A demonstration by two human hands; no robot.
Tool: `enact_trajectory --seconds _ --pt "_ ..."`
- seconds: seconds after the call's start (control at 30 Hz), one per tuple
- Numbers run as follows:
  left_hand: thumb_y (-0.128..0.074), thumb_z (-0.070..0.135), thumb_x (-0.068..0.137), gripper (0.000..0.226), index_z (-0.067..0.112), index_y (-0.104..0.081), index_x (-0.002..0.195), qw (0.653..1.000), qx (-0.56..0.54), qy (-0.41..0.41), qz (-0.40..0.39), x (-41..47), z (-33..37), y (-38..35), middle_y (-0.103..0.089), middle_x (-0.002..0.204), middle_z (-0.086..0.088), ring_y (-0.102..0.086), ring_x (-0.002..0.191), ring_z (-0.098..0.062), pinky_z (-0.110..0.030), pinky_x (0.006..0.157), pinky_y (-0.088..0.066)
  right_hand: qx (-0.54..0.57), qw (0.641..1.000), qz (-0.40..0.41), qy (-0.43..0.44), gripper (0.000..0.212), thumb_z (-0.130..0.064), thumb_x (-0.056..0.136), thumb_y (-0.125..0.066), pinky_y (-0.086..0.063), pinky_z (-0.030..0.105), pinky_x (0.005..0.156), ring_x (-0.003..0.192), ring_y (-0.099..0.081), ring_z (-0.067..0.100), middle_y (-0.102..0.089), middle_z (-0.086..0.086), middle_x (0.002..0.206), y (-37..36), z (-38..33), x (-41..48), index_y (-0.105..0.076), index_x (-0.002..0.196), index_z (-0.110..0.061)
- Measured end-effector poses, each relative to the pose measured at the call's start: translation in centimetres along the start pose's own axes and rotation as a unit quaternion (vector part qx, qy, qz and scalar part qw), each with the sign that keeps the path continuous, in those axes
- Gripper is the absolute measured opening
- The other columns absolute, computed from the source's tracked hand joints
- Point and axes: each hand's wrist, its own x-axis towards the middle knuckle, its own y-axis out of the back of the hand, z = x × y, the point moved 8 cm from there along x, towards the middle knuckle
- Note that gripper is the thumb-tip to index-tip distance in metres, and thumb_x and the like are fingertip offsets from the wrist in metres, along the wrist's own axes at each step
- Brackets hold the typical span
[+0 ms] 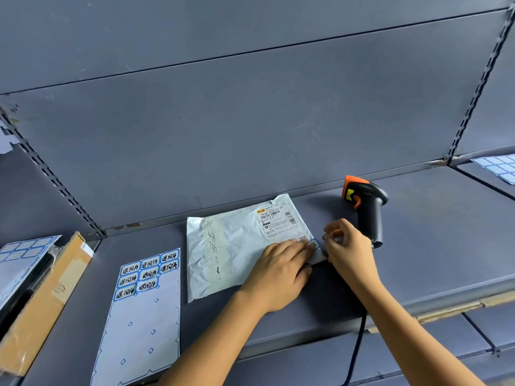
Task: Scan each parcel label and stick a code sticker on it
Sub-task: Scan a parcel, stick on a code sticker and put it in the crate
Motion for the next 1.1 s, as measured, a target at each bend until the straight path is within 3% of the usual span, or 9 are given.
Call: enact_trajectory --seconds 0.1,0.27,0.37,0.5,0.57,0.7,0.77,0.93,1.1 --pt "-0.037 0.038 0.090 0.047 0.020 -0.060 0.126 1.000 0.006 -0.002 -0.004 0.1 0.0 -0.1 -0.060 0.128 0.004 -0.055 0.117 -0.015 -0.026 0.096 -0.044 0.001 1.000 -0.006 -0.003 0.011 -0.006 0.084 -0.056 -0.051 0.032 0.067 0.071 -0.062 0.021 -0.062 -0.003 0.079 -0.1 0.0 0.0 -0.061 0.086 -0.016" --pt "-0.039 0.033 0.090 0.045 0.014 -0.060 0.125 0.997 -0.061 0.033 0.036 0.0 -0.4 0.7 -0.058 0.132 0.000 -0.048 0.121 -0.014 -0.029 0.101 -0.038 -0.030 0.999 0.019 0.029 0.012 -0.003 0.084 -0.056 -0.042 0.029 0.067 0.078 -0.058 0.020 -0.059 0.003 0.090 -0.1 -0.5 -0.4 -0.060 0.095 -0.008" --pt "-0.040 0.031 0.091 0.040 0.013 -0.064 0.117 0.991 -0.047 0.083 0.095 -0.5 -1.4 1.9 -0.061 0.126 -0.003 -0.052 0.116 -0.016 -0.028 0.099 -0.036 -0.122 0.989 -0.046 0.070 0.015 -0.008 0.088 -0.055 -0.035 0.032 0.073 0.094 -0.055 0.031 -0.061 0.013 0.098 -2.2 -0.8 -0.5 -0.056 0.102 -0.002" --pt "-0.040 0.032 0.086 0.037 0.015 -0.071 0.097 0.978 -0.013 0.175 0.114 -1.1 -3.3 2.6 -0.070 0.106 -0.001 -0.065 0.098 -0.020 -0.029 0.084 -0.051 -0.125 0.983 -0.131 0.003 0.036 -0.023 0.096 -0.047 -0.036 0.031 0.081 0.114 -0.049 0.033 -0.054 0.018 0.122 -3.9 -2.1 0.7 -0.045 0.123 0.000" --pt "-0.040 0.032 0.083 0.036 0.016 -0.072 0.092 0.978 -0.013 0.182 0.098 -1.1 -3.3 2.6 -0.072 0.098 0.001 -0.068 0.090 -0.017 -0.027 0.077 -0.053 -0.102 0.981 -0.159 -0.054 0.038 -0.028 0.096 -0.046 -0.039 0.030 0.077 0.108 -0.053 0.030 -0.054 0.016 0.117 -4.6 -2.5 1.7 -0.045 0.123 -0.002" --pt "-0.040 0.031 0.085 0.034 0.019 -0.071 0.091 0.978 -0.037 0.183 0.095 -1.1 -3.3 2.9 -0.072 0.092 0.006 -0.066 0.083 -0.012 -0.022 0.071 -0.051 0.068 0.962 -0.185 -0.189 0.024 -0.024 0.088 -0.060 -0.046 0.031 0.061 0.067 -0.061 0.027 -0.065 0.016 0.083 -5.4 -2.2 3.4 -0.058 0.090 0.000" --pt "-0.037 0.033 0.089 0.036 0.018 -0.069 0.096 0.975 -0.062 0.186 0.108 -1.3 -3.4 3.0 -0.070 0.095 0.006 -0.065 0.085 -0.015 -0.023 0.074 -0.050 0.076 0.949 -0.228 -0.206 0.026 -0.021 0.084 -0.065 -0.050 0.036 0.065 0.068 -0.064 0.030 -0.070 0.021 0.085 -5.8 -2.1 3.6 -0.064 0.090 0.004" --pt "-0.027 0.041 0.092 0.047 0.019 -0.064 0.111 0.975 -0.109 0.163 0.109 -1.4 -2.8 3.2 -0.066 0.108 0.006 -0.059 0.095 -0.015 -0.026 0.081 -0.047 0.057 0.933 -0.304 -0.185 0.022 -0.011 0.085 -0.064 -0.055 0.033 0.071 0.084 -0.066 0.026 -0.070 0.015 0.101 -6.9 -2.4 2.0 -0.066 0.106 -0.007" --pt "-0.033 0.040 0.090 0.047 0.018 -0.067 0.112 0.961 -0.134 0.178 0.164 -2.3 -2.5 4.6 -0.065 0.116 0.009 -0.059 0.103 -0.009 -0.021 0.087 -0.047 0.069 0.955 -0.263 -0.121 0.025 0.001 0.086 -0.049 -0.055 0.050 0.083 0.095 -0.068 0.031 -0.071 0.014 0.104 -4.9 -3.0 0.8 -0.064 0.102 -0.011"
